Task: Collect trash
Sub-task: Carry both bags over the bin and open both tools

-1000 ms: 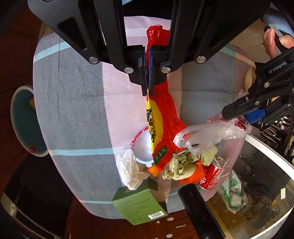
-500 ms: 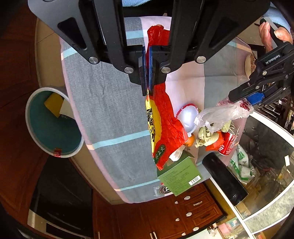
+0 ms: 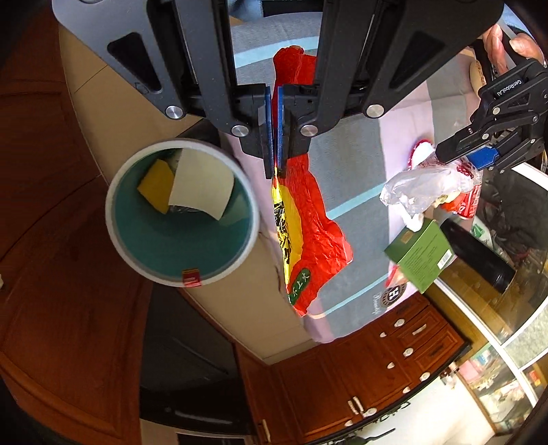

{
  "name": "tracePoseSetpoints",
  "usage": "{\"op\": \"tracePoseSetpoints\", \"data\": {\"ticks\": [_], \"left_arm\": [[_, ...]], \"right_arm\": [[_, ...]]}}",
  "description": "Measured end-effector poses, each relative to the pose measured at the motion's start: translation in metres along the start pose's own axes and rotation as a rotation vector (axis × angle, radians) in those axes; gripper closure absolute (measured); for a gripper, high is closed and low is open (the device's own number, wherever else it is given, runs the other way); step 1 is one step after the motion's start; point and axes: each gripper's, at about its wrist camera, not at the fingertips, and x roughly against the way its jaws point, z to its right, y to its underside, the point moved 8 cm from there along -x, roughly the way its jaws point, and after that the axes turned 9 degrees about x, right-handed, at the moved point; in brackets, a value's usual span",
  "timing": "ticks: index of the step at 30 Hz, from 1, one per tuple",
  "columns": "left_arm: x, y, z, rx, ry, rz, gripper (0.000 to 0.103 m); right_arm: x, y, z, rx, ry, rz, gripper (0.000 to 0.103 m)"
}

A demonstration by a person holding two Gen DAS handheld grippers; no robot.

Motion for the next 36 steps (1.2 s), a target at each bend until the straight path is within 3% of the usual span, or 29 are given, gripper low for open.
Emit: {"op": "tracePoseSetpoints", "data": {"ticks": [10, 19, 21, 23, 24, 27, 30, 32, 36], "left_arm": [[-0.063, -0.045, 0.08, -0.129, 0.037, -0.065, 0.062], [-0.118, -0.059, 0.111, -0.159, 0.047, -0.141, 0.061], [-0.129, -0.061, 0.114, -0.171, 0.04, -0.155, 0.061], [-0.139, -0.058, 0.115, -0.178, 0.036, -0.171, 0.061], [-0.144, -0.058, 0.116, -0.181, 0.034, -0.179, 0.061], [-0.158, -0.056, 0.118, -0.184, 0.033, -0.2, 0.061], [-0.167, -0.053, 0.125, -0.199, 0.027, -0.212, 0.056], [-0.172, -0.054, 0.128, -0.209, 0.012, -0.212, 0.044], [-0.173, -0.057, 0.128, -0.22, -0.034, -0.187, 0.024]], "right_arm": [[-0.022, -0.009, 0.107, -0.142, 0.086, -0.034, 0.101], [-0.068, -0.007, 0.144, -0.181, 0.1, -0.13, 0.097], [-0.074, -0.006, 0.148, -0.197, 0.095, -0.137, 0.091], [-0.076, -0.006, 0.151, -0.215, 0.082, -0.134, 0.054], [-0.076, -0.006, 0.153, -0.218, 0.089, -0.127, 0.048], [-0.075, -0.006, 0.156, -0.219, 0.099, -0.117, 0.046], [-0.072, -0.007, 0.161, -0.23, 0.116, -0.115, 0.036], [-0.069, -0.007, 0.165, -0.236, 0.13, -0.113, 0.03], [-0.065, -0.003, 0.17, -0.25, 0.137, -0.115, 0.028]]}}
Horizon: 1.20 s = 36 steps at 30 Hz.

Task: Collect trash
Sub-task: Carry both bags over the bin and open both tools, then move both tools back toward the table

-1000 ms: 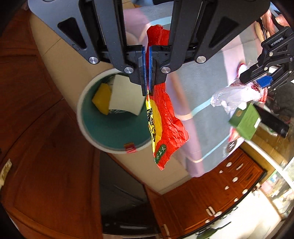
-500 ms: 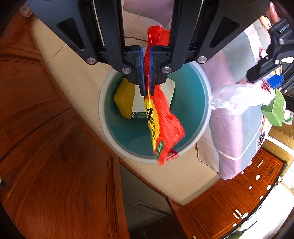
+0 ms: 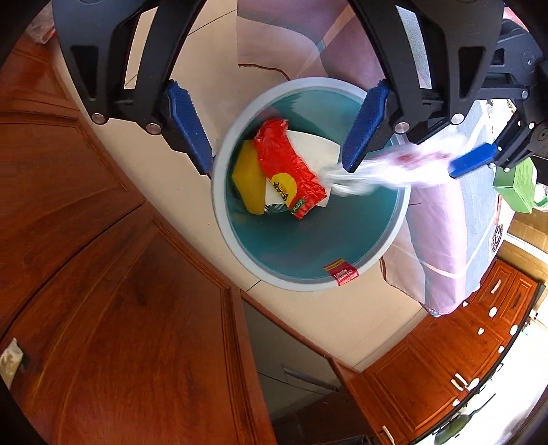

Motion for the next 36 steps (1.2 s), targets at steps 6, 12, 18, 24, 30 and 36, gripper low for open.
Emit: {"op": "tracePoseSetpoints", "data": {"ticks": [6, 12, 18, 24, 30, 36], "left_arm": [[0.006, 0.001, -0.007, 0.001, -0.031, 0.023, 0.009], [0.021, 0.014, -0.017, 0.041, -0.014, 0.024, 0.009], [0.041, 0.029, -0.027, 0.077, 0.009, 0.047, 0.009], [0.068, 0.054, -0.053, 0.146, 0.012, 0.085, 0.007], [0.099, 0.089, -0.101, 0.248, -0.01, 0.128, 0.005], [0.125, 0.128, -0.16, 0.37, -0.029, 0.154, 0.005]], "right_arm": [[-0.003, 0.0, 0.0, -0.003, 0.008, -0.017, 0.025], [0.0, 0.007, -0.013, 0.024, 0.023, -0.033, 0.021], [0.011, 0.013, -0.029, 0.053, 0.039, -0.034, 0.02], [0.024, 0.023, -0.059, 0.099, 0.045, -0.029, 0.019], [0.032, 0.038, -0.11, 0.17, 0.016, -0.042, 0.014], [0.03, 0.057, -0.178, 0.253, -0.038, -0.087, 0.014]]}}
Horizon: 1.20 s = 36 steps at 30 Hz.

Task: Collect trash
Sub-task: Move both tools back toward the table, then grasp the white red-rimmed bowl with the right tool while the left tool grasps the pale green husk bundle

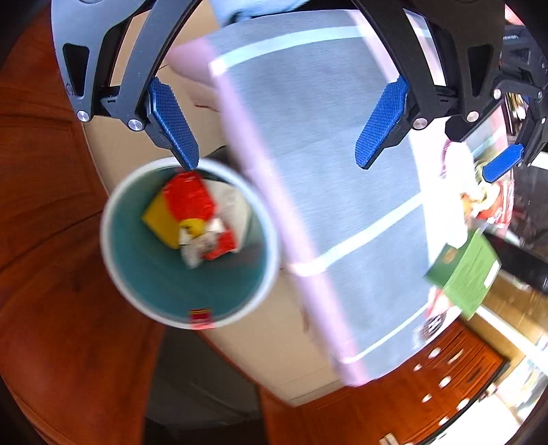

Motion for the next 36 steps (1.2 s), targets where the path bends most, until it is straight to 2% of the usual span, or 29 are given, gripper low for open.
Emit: {"op": "tracePoseSetpoints", "data": {"ticks": [8, 16, 25, 28, 36], "left_arm": [[0.032, 0.015, -0.092, 0.133, -0.049, 0.049, 0.004], [0.037, 0.034, -0.158, 0.223, -0.074, 0.04, 0.004], [0.035, 0.038, -0.195, 0.228, -0.094, 0.042, 0.004], [0.032, 0.037, -0.208, 0.241, -0.092, 0.039, 0.004], [0.025, 0.037, -0.217, 0.247, -0.082, 0.013, 0.004]], "right_arm": [[-0.004, -0.001, -0.09, 0.124, -0.039, -0.026, 0.014], [-0.018, 0.002, -0.161, 0.199, -0.075, -0.065, 0.014], [-0.053, 0.001, -0.205, 0.147, -0.177, -0.108, 0.014], [-0.063, 0.0, -0.216, 0.147, -0.187, -0.113, 0.015], [-0.085, -0.007, -0.235, 0.193, -0.159, -0.105, 0.034]]}}
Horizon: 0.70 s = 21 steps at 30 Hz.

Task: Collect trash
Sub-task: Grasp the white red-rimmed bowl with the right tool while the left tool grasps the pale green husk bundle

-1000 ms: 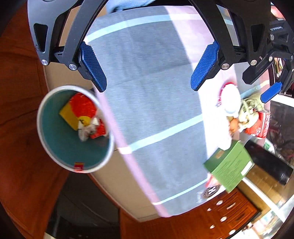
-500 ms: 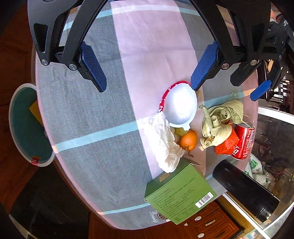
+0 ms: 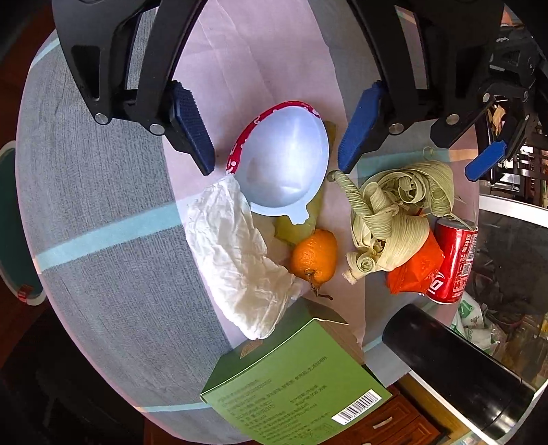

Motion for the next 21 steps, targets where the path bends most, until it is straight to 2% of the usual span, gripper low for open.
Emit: {"op": "tracePoseSetpoints", "data": {"ticks": [1, 2, 3, 8, 14, 16, 17, 18, 21], "left_arm": [[0.001, 0.001, 0.001, -0.004, -0.001, -0.001, 0.004], [0.001, 0.002, 0.002, -0.008, -0.001, -0.002, 0.004], [0.001, 0.004, 0.003, -0.013, 0.0, -0.004, 0.004], [0.0, 0.009, 0.014, -0.059, -0.019, 0.002, 0.004], [-0.004, -0.01, 0.03, -0.103, -0.025, 0.047, 0.005], [-0.01, -0.015, 0.038, -0.129, -0.03, 0.041, 0.009], [-0.013, -0.017, 0.044, -0.151, -0.033, 0.034, 0.018], [-0.015, -0.019, 0.05, -0.176, -0.041, 0.027, 0.022], [-0.026, -0.021, 0.067, -0.26, -0.073, 0.018, 0.03]], "right_arm": [[-0.002, -0.001, -0.001, 0.005, 0.005, 0.003, 0.034], [-0.003, -0.003, -0.004, 0.018, 0.015, 0.018, 0.045], [-0.003, -0.003, -0.005, 0.034, 0.023, 0.02, 0.049], [0.0, 0.002, -0.004, 0.058, 0.026, 0.018, 0.049], [0.011, 0.015, 0.019, 0.044, 0.014, -0.002, 0.049], [0.014, 0.018, 0.032, 0.024, 0.019, -0.006, 0.049], [0.014, 0.02, 0.038, 0.014, 0.021, -0.005, 0.049], [0.015, 0.021, 0.044, 0.004, 0.021, -0.003, 0.049], [0.016, 0.022, 0.051, -0.014, -0.003, 0.007, 0.049]]}}
